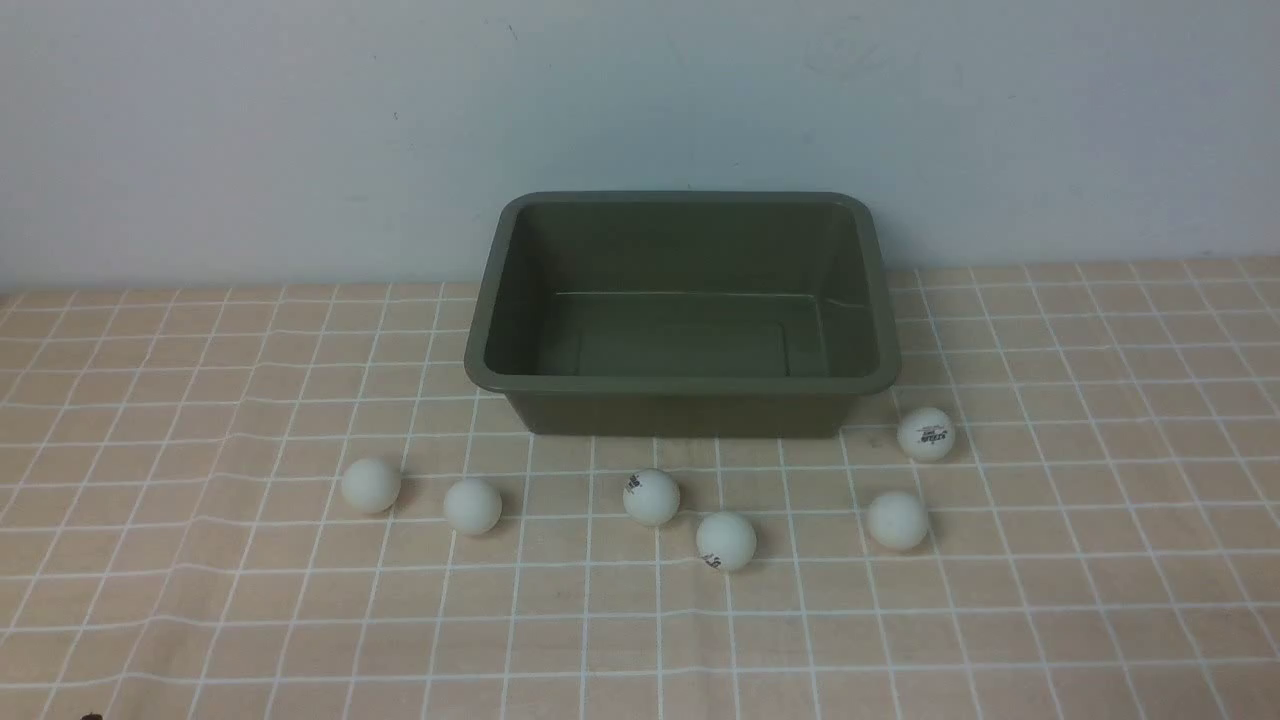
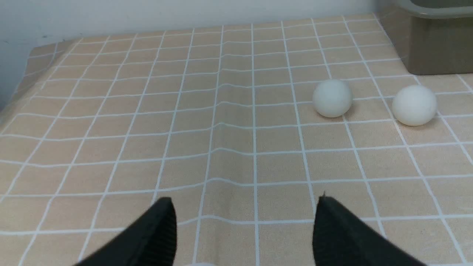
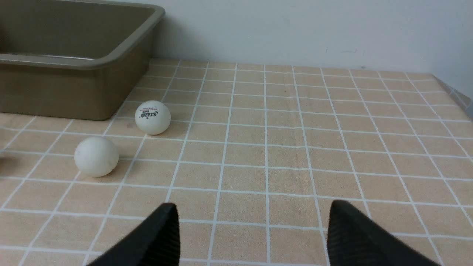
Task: Put the table tennis balls into the box on the light coffee tablecloth.
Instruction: 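Reach for and grasp a ping pong ball on the table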
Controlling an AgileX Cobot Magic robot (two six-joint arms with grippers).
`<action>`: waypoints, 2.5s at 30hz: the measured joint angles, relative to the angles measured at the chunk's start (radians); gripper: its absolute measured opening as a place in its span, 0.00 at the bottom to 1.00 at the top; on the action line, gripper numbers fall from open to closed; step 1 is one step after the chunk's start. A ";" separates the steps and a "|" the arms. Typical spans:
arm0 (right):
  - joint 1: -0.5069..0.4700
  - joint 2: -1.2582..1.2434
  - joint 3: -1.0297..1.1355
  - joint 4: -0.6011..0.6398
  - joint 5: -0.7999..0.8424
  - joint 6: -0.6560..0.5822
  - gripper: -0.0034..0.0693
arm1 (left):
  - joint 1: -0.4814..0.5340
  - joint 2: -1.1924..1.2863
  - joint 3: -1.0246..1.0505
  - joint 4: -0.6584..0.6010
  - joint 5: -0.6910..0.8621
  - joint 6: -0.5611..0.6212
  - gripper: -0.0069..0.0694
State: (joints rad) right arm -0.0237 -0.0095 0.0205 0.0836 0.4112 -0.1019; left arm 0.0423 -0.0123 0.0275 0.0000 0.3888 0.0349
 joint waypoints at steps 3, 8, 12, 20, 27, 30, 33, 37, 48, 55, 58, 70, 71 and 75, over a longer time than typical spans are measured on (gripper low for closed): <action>0.000 0.000 0.000 0.000 0.000 0.000 0.72 | 0.000 0.000 0.000 0.000 0.000 0.000 0.63; 0.000 0.000 0.000 0.000 0.000 0.000 0.72 | 0.000 0.000 0.000 0.000 0.000 0.000 0.63; 0.000 0.000 0.000 0.000 0.000 0.000 0.72 | 0.000 0.000 0.000 0.000 0.000 0.000 0.63; 0.000 0.000 0.000 0.000 0.000 0.000 0.72 | 0.000 0.000 0.000 0.000 0.000 0.000 0.63; 0.000 0.000 0.000 0.000 0.000 0.000 0.72 | 0.000 0.000 0.000 0.000 0.000 0.000 0.63; 0.000 0.000 0.000 0.000 0.000 0.000 0.72 | 0.000 0.000 0.000 0.000 0.000 0.000 0.63; 0.000 0.000 0.000 0.000 0.000 0.000 0.72 | 0.000 0.000 0.000 0.000 0.000 0.000 0.63; 0.000 0.000 0.000 0.000 0.000 0.000 0.72 | 0.000 0.000 0.000 0.000 0.000 0.000 0.63; 0.000 0.000 0.006 0.038 -0.058 0.061 0.72 | 0.000 0.000 0.000 0.000 0.000 0.000 0.63; 0.000 0.000 -0.073 0.098 -0.067 0.102 0.72 | 0.000 0.000 0.000 0.000 0.000 0.000 0.63; 0.000 0.000 -0.192 0.099 -0.010 0.102 0.72 | 0.000 0.000 0.000 0.000 0.000 0.000 0.63; 0.000 0.000 -0.399 0.198 0.182 0.102 0.72 | 0.000 0.000 0.000 0.000 0.000 0.000 0.63; 0.000 0.000 -0.399 0.201 0.182 0.102 0.72 | 0.000 0.000 0.000 0.000 0.000 0.000 0.63; 0.000 0.000 -0.399 0.220 0.181 0.102 0.72 | 0.000 0.000 0.000 0.000 0.000 0.000 0.63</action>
State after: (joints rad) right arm -0.0237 -0.0095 -0.3787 0.3032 0.5919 0.0000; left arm 0.0423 -0.0123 0.0275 0.0000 0.3888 0.0349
